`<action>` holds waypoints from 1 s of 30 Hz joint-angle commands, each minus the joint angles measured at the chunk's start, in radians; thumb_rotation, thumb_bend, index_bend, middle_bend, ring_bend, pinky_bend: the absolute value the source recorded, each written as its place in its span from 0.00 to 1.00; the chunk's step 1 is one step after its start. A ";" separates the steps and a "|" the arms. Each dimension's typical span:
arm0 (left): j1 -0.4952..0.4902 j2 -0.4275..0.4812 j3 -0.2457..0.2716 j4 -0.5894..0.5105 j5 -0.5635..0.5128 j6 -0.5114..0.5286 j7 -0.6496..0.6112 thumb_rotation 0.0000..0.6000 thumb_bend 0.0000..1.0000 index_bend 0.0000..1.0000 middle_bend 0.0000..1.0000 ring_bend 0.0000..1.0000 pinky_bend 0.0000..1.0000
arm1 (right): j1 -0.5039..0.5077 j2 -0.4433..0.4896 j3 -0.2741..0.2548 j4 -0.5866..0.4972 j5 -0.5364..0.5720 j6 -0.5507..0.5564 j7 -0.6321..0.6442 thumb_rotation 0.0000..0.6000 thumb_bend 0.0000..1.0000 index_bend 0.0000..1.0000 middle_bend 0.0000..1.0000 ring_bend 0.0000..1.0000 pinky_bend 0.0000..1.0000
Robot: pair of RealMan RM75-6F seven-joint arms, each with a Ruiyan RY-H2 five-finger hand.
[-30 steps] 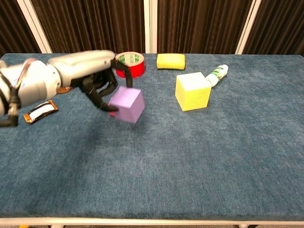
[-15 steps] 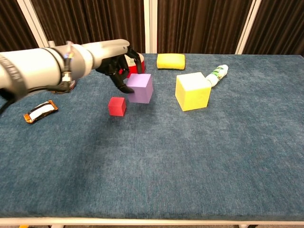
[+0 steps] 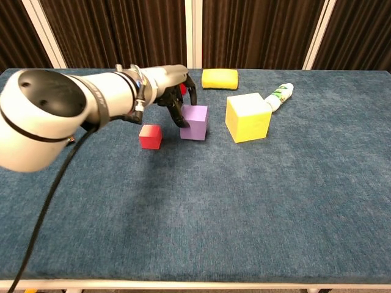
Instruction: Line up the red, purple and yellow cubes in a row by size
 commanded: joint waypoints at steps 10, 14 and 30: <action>-0.029 -0.076 -0.022 0.087 -0.026 0.071 0.036 1.00 0.26 0.53 0.90 0.90 0.98 | 0.000 -0.001 -0.003 -0.007 -0.011 -0.007 -0.004 1.00 0.24 0.00 0.00 0.00 0.00; -0.026 -0.076 -0.030 0.076 -0.027 0.080 0.045 1.00 0.21 0.49 0.90 0.90 0.98 | 0.001 -0.001 -0.004 -0.012 -0.014 -0.010 -0.008 1.00 0.24 0.00 0.00 0.00 0.00; 0.065 0.047 0.011 -0.115 0.072 0.143 0.022 1.00 0.16 0.30 0.89 0.89 0.97 | 0.022 0.014 -0.014 -0.037 -0.038 -0.061 -0.017 1.00 0.21 0.00 0.00 0.00 0.00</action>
